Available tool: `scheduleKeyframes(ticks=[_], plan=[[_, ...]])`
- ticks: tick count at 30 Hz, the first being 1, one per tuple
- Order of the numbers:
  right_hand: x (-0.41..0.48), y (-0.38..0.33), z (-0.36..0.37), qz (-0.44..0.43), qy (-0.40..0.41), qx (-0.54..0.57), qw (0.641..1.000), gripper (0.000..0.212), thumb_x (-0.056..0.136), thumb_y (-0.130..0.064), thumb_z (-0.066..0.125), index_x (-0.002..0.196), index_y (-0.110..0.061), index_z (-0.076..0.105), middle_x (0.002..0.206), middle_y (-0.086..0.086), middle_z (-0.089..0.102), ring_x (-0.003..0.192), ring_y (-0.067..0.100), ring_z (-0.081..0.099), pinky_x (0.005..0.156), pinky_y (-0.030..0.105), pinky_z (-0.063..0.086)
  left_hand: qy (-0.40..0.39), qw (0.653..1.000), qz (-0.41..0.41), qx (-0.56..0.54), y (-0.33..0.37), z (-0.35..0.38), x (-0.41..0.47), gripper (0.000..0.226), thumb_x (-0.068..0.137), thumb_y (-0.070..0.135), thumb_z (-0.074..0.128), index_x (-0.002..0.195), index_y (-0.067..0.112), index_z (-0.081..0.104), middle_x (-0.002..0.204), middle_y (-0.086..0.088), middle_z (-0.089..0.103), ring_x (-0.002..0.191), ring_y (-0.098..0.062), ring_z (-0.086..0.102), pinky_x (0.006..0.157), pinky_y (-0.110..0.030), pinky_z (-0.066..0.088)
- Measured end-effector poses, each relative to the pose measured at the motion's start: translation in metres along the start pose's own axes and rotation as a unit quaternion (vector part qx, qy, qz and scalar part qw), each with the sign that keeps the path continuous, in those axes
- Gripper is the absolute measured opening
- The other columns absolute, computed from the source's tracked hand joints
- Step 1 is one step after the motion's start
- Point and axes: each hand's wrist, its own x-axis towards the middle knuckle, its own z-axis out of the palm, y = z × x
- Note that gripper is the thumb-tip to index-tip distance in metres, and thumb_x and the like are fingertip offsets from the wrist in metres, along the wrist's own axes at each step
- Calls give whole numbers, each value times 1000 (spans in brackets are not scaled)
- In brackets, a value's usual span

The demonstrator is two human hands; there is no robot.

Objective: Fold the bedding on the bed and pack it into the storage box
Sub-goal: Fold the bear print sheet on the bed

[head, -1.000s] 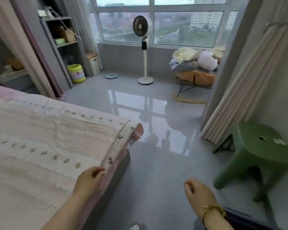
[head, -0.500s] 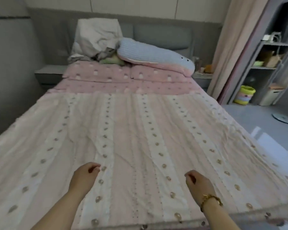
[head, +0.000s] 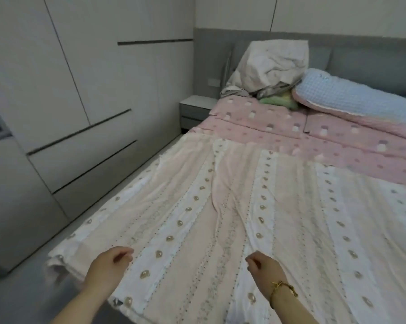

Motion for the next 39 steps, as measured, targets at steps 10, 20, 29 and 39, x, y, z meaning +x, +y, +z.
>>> scheduleKeyframes(ticks=[10, 20, 29, 39], plan=[[81, -143, 85, -82, -40, -57, 994, 22, 97, -18, 40, 109, -14, 58, 79, -1, 57, 67, 12, 48, 60, 19, 41, 134, 985, -79, -73, -106, -100, 65, 13, 86, 0, 57, 89, 3, 69, 88, -12, 62, 84, -24, 54, 75, -28, 33], [157, -359, 228, 11, 22, 16, 1000, 30, 96, -14, 39, 122, -12, 55, 104, 11, 64, 89, 26, 59, 75, 27, 46, 103, 993, -12, -47, -205, -300, 268, 15, 88, 1, 55, 96, -1, 68, 89, -17, 67, 95, -31, 62, 76, -30, 43], [229, -397, 255, 159, 110, 84, 978, 35, 96, -15, 40, 130, -15, 47, 121, 9, 57, 76, 18, 50, 68, 23, 40, -65, 995, 72, -37, -180, -300, 433, 29, 85, -4, 58, 70, 20, 64, 77, -12, 66, 60, 5, 61, 58, -1, 40], [385, -491, 275, 251, 75, 193, 946, 36, 97, -18, 38, 133, -18, 37, 91, -4, 49, 62, 5, 46, 50, 13, 36, -147, 985, 77, -38, -103, -270, 644, 37, 81, -13, 56, 62, 18, 59, 53, 4, 61, 41, 14, 53, 53, 0, 39]])
